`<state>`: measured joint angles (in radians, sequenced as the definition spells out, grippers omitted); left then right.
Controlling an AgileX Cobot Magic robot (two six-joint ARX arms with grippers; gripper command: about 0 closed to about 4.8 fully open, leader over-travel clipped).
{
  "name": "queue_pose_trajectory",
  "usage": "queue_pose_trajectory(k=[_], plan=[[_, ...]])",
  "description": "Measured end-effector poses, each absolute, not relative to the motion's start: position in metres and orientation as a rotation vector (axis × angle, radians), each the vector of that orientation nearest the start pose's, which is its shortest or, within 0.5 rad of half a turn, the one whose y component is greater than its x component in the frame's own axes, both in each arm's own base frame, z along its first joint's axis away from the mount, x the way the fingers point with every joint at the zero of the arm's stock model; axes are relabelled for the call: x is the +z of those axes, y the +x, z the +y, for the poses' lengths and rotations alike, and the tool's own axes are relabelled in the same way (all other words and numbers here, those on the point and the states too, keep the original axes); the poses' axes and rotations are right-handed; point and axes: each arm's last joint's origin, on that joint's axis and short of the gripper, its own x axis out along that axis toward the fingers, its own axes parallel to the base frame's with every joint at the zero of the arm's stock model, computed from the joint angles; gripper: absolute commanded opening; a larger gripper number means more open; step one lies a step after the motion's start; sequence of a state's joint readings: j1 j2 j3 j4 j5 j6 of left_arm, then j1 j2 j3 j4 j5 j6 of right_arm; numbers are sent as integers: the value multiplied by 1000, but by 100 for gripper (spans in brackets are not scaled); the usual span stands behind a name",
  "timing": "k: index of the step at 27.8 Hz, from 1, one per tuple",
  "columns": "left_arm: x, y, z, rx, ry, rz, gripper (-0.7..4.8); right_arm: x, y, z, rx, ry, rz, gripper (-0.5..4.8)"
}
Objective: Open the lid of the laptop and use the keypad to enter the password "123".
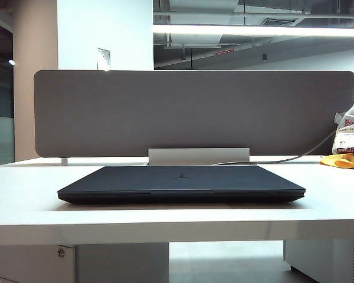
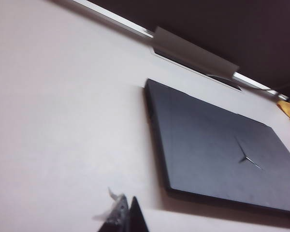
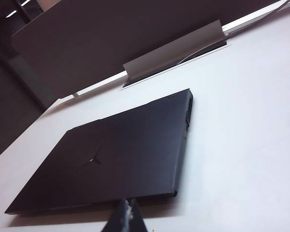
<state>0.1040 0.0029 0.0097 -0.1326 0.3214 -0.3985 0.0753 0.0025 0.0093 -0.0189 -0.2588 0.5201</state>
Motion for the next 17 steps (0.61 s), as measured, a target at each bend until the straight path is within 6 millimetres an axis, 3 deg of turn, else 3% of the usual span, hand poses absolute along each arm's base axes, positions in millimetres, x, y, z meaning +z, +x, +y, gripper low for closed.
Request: queue_pose_trajectory(k=[5,17], plan=[[155,94,-1,-230,-490,206,-5,168,95,17,353,523,90,-6],[181,87,-18,-408,-553,196,-5,214,93,23,413,521,60,-6]])
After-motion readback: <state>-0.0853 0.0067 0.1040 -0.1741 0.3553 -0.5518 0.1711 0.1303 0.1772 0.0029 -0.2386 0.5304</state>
